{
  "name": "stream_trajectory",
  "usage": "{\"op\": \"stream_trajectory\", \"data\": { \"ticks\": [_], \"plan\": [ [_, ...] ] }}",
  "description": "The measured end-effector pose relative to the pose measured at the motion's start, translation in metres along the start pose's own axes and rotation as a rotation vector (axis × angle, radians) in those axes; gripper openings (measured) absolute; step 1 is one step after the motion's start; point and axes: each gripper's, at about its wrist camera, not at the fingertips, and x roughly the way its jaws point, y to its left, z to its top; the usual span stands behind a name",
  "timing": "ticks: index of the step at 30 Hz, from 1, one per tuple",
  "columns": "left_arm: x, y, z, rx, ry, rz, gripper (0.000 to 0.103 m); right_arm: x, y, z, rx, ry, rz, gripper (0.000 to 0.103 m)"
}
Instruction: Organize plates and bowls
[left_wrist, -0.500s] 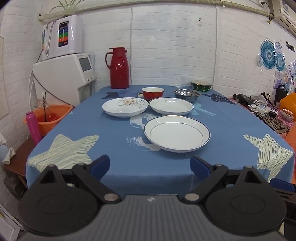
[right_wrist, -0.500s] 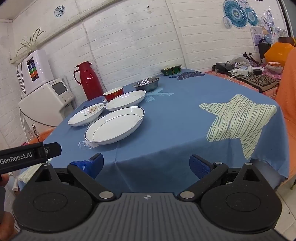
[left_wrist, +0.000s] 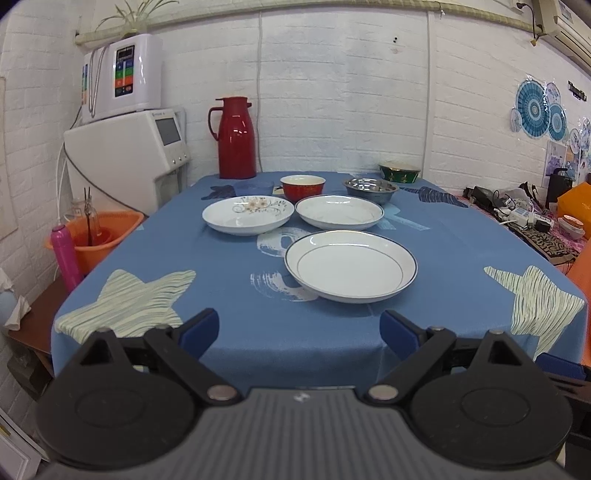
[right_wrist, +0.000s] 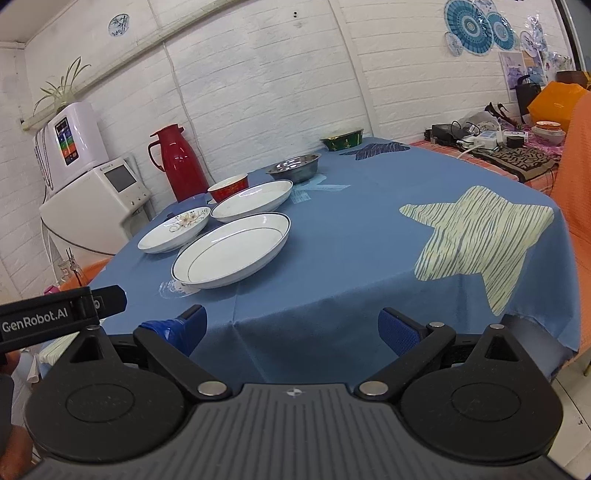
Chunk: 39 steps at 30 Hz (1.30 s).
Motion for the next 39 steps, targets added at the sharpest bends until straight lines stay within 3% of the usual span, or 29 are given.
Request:
{"op": "stream_trajectory", "data": {
  "ticks": [39],
  "plan": [
    [0.0, -0.0013, 0.0004, 0.001, 0.008, -0.007, 0.093, 0.001, -0.0024, 0.0001, 0.018, 0.004, -0.006, 0.087]
  ]
}}
